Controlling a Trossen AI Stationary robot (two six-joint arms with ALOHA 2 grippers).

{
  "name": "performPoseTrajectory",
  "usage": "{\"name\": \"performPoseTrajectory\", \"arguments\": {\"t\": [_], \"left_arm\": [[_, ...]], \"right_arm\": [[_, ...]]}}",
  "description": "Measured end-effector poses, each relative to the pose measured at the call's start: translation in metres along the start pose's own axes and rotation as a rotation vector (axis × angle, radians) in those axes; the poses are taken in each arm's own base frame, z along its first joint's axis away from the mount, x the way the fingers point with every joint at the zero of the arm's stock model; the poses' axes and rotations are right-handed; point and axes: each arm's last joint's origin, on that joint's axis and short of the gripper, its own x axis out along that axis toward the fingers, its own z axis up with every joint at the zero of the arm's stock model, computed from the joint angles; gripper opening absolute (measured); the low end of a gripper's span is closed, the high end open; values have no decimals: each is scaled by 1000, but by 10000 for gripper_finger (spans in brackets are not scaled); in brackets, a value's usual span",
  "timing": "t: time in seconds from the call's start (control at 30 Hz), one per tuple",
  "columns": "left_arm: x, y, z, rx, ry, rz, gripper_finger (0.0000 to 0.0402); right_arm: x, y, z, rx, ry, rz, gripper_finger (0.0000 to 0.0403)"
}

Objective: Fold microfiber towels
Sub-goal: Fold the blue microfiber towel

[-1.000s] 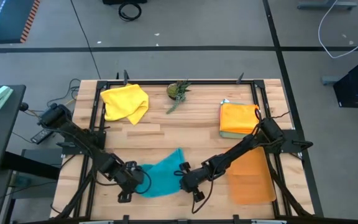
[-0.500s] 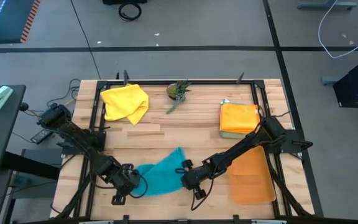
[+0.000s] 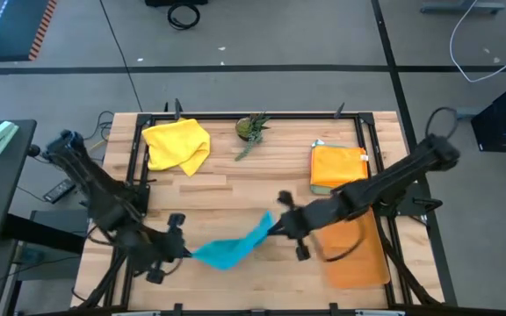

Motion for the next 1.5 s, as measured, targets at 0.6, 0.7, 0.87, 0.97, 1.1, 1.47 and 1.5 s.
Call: {"name": "performPoseTrajectory", "arguments": {"t": [0.6,0.7,0.87,0.97,1.1,1.47,1.5], "left_arm": [[-71,86,28,116,-109,486,5],[-86,100,31,109,-169,515,5],[-95,102,26,30,-198,391,5],[-74,90,16,-17,-144,279,5],[-17,61,-20,-46,-82,166,5],[80,-1,-124,-154,-96,-19,5],[80,-4,-123,-150,-91,-26,5]], "right_arm": [[-86,-105,35,-85,-204,-296,3],[-90,-117,38,-128,-223,-251,3],[-80,-99,26,-63,-95,-104,2],[-57,-68,4,50,69,-12,2],[-10,-13,-43,127,224,13,2],[73,98,-148,300,303,-101,2],[76,102,-143,311,294,-92,2]]}}
